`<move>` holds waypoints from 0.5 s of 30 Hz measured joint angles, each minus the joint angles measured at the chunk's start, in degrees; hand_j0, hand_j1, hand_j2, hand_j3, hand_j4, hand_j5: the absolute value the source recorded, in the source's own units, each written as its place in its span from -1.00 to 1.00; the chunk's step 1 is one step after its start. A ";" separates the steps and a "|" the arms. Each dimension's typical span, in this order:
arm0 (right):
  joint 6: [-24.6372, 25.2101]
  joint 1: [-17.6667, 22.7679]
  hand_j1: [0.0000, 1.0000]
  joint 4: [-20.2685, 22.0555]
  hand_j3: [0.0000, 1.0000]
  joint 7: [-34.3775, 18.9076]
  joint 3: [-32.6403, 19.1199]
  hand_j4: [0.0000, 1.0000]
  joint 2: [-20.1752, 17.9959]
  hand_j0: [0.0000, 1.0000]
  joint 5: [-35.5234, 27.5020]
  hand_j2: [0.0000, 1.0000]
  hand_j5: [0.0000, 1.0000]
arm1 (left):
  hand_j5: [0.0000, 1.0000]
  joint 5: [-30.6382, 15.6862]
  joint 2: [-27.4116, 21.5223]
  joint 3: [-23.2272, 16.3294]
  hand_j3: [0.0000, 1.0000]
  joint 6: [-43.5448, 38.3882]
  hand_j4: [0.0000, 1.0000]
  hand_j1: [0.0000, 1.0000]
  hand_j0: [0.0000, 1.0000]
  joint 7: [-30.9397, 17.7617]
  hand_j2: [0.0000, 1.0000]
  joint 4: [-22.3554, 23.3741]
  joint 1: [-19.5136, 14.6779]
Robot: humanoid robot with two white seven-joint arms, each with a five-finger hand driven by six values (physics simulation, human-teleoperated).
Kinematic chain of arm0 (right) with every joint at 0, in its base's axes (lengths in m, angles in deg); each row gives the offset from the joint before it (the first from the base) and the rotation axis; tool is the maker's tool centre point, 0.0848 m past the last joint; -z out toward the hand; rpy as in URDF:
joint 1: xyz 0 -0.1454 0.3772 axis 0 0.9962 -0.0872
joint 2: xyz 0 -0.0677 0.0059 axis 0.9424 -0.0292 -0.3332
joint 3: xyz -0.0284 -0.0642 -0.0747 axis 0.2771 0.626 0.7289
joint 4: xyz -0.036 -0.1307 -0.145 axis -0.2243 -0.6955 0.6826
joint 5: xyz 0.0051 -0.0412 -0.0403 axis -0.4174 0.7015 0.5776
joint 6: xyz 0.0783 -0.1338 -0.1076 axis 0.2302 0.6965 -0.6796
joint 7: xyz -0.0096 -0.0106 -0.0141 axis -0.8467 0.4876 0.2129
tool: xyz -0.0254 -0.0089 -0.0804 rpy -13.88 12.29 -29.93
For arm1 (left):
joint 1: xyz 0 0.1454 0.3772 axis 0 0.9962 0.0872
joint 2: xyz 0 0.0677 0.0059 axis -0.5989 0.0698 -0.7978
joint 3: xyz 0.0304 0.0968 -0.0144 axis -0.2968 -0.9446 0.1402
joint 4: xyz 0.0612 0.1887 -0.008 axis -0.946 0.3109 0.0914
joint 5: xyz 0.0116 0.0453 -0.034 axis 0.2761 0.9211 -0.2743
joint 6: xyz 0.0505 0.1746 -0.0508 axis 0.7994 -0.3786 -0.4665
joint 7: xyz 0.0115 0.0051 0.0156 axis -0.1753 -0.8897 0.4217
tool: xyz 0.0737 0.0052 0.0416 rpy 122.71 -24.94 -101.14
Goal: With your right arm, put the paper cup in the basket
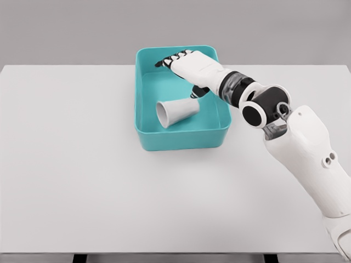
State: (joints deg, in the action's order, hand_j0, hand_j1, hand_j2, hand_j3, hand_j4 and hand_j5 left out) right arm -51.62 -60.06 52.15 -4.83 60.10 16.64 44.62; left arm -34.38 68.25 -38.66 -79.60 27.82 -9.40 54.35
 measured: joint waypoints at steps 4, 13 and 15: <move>-1.65 5.27 1.00 2.23 1.00 -0.02 -6.96 1.00 -2.01 1.00 -10.13 1.00 1.00 | 1.00 0.00 0.00 0.00 1.00 0.00 1.00 1.00 1.00 -0.01 1.00 0.00 0.00; -16.32 15.29 1.00 -1.01 1.00 0.00 -28.48 1.00 -13.59 1.00 -59.26 1.00 1.00 | 1.00 0.00 0.00 0.00 1.00 0.00 1.00 1.00 1.00 0.00 1.00 -0.01 0.00; -16.50 18.98 1.00 -1.70 1.00 0.00 -29.64 1.00 -14.29 1.00 -61.53 1.00 1.00 | 1.00 0.00 0.00 0.01 1.00 0.00 1.00 1.00 1.00 -0.02 1.00 -0.01 0.00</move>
State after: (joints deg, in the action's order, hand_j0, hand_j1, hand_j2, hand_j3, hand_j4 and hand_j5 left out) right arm -68.12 -41.08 50.45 -4.83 30.46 2.35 -16.91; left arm -34.38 68.25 -38.66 -79.60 27.80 -9.41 54.35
